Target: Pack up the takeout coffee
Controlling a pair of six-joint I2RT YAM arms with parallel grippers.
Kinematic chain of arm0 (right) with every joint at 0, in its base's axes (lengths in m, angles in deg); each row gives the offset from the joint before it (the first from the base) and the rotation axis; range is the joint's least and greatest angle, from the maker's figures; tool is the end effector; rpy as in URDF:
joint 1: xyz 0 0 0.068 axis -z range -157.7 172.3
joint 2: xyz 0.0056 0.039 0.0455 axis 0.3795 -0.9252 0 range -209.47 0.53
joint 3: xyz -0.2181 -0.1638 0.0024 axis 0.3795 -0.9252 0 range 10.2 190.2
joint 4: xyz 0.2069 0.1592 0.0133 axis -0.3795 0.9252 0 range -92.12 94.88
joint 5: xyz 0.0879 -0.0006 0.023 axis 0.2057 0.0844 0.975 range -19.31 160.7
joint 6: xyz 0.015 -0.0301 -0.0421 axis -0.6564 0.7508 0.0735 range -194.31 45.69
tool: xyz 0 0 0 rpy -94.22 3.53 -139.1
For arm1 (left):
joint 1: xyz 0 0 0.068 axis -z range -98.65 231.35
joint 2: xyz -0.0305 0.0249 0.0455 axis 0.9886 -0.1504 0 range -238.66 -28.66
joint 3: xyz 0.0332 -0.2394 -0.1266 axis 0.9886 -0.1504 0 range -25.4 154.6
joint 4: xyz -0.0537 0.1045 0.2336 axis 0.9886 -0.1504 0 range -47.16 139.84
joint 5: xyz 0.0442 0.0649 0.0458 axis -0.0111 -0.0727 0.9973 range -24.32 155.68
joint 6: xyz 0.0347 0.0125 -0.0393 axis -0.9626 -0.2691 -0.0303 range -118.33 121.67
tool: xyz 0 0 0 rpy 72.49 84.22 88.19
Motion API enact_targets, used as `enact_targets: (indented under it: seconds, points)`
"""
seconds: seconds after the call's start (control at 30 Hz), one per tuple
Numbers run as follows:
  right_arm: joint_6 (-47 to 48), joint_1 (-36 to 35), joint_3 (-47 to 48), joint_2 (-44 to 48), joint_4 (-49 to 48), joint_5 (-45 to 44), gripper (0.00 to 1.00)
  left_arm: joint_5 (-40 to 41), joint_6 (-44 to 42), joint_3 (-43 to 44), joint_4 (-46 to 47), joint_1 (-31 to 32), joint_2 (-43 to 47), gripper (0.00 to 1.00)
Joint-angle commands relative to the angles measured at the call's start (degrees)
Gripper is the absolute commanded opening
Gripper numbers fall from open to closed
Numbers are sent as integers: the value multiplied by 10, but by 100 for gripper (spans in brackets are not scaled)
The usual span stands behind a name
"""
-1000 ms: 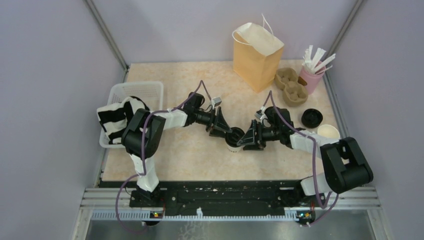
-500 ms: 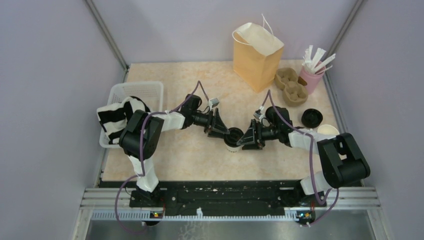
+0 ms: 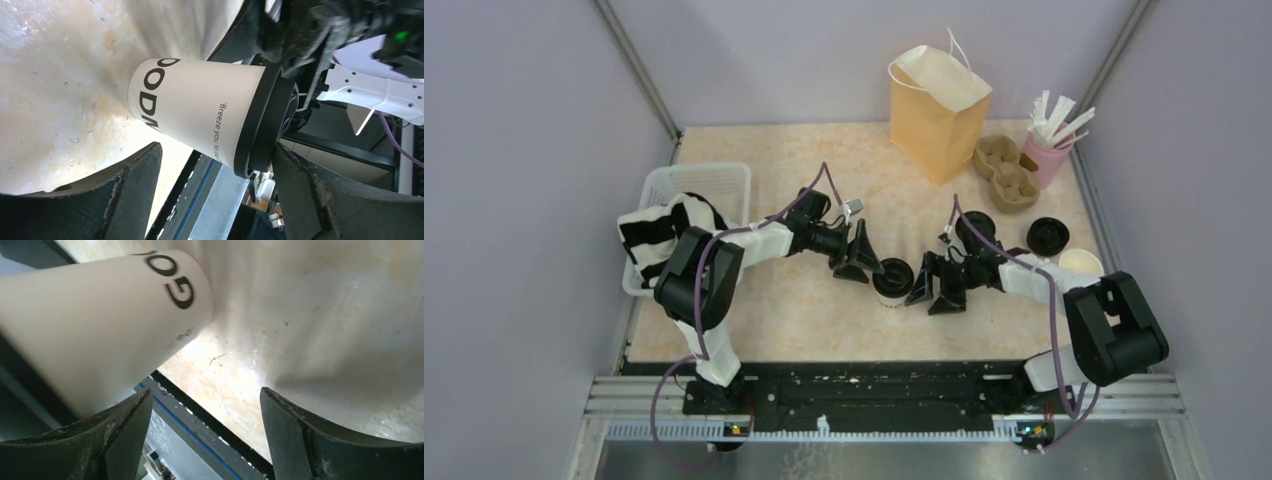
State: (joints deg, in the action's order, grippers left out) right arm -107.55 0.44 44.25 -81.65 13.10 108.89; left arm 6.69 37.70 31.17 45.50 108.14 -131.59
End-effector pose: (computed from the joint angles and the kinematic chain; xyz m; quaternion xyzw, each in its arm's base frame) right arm 0.2125 0.1090 0.1415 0.0160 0.9225 0.3830 0.0458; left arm 0.2987 -0.1851 0.1635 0.0990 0.8304 -0.5482 0.0082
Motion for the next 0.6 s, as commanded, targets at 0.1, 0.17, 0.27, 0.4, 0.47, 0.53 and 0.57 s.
enact_targets:
  seconds: [0.1, 0.17, 0.27, 0.4, 0.47, 0.53, 0.57]
  points:
    - [49, -1, 112, 72, 118, -44, 82, 53, -61, 47, -99, 8, 30, 92]
    - [60, -1, 134, 84, 146, -49, 84, 56, -63, 51, -108, 8, 41, 94]
    - [69, -5, 162, 99, 180, -52, 85, 56, -63, 52, -112, 8, 60, 97]
    - [57, -7, 156, 110, 177, -54, 86, 49, -43, 62, -95, 7, 59, 97]
    - [52, -6, 152, 109, 172, -58, 86, 49, -38, 76, -98, 8, 46, 96]
    - [49, -8, 158, 109, 172, -61, 85, 68, -54, 96, -128, 8, 43, 94]
    - [49, -10, 166, 109, 174, -67, 85, 80, -64, 104, -145, 7, 45, 94]
